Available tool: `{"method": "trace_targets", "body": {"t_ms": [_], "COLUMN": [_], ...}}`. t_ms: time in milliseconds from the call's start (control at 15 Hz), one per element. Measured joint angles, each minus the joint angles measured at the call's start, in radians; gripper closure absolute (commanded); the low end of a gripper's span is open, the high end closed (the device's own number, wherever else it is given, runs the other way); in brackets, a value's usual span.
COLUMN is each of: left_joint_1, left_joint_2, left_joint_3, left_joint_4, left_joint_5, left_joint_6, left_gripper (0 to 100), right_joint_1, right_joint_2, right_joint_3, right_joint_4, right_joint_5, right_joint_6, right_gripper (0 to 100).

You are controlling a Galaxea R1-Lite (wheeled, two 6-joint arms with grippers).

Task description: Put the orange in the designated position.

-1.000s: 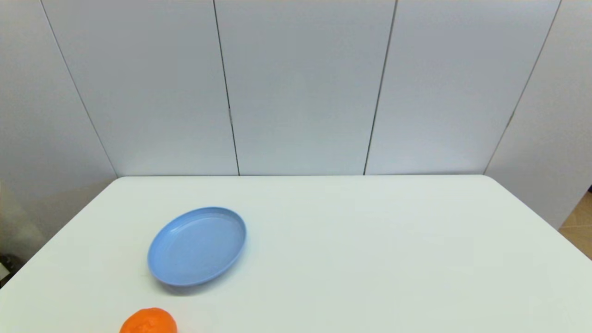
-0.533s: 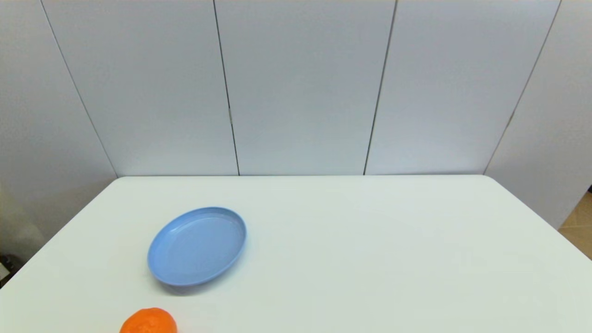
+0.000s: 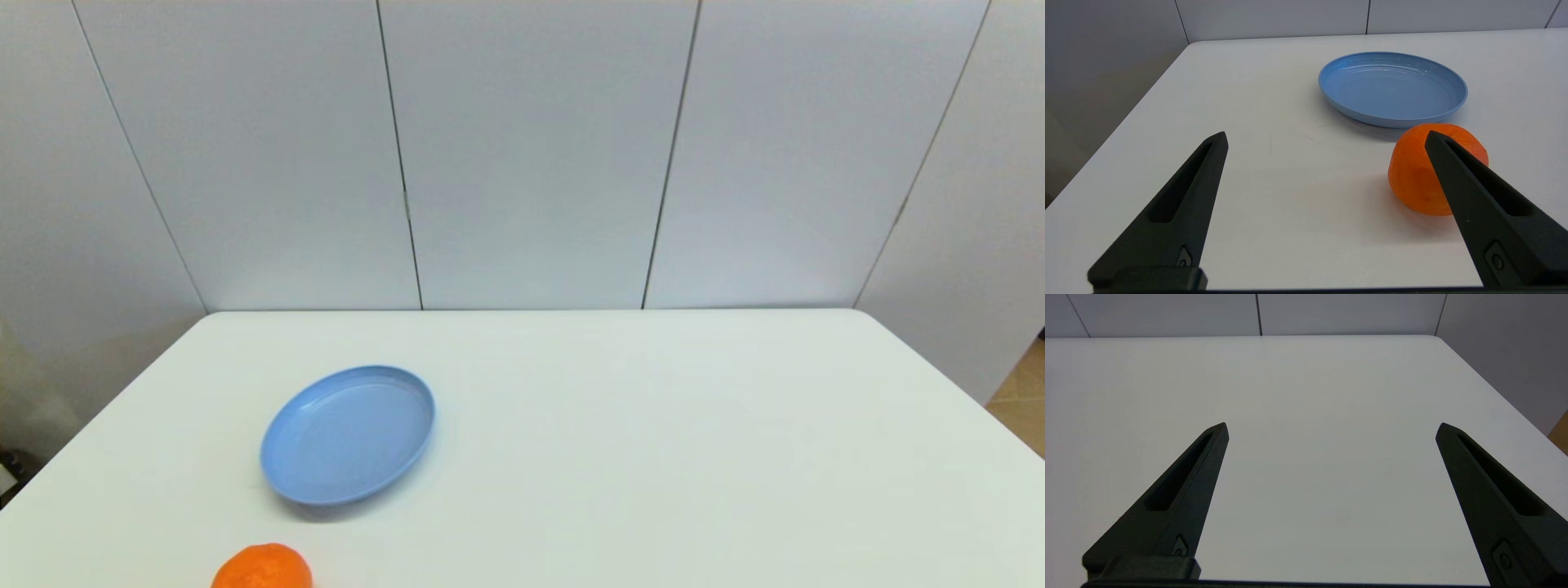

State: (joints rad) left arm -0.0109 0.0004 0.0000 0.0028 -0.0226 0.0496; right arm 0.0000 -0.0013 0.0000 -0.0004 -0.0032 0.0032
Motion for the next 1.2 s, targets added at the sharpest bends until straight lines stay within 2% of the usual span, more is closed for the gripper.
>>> {"method": "trace_targets", "body": {"t_ms": [1200], "left_joint_1": [0.000], "left_joint_2": [0.000], "left_joint_3": [0.000], "left_joint_4": [0.000], "left_joint_5": [0.000], "left_joint_6": [0.001], "left_gripper": [0], "right_joint_1": [0.000], "right_joint_2": [0.000], "right_joint_3": [0.000], "right_joint_4": [0.000], "right_joint_5": [0.000], "right_joint_6": [0.000], "right_gripper": [0]}}
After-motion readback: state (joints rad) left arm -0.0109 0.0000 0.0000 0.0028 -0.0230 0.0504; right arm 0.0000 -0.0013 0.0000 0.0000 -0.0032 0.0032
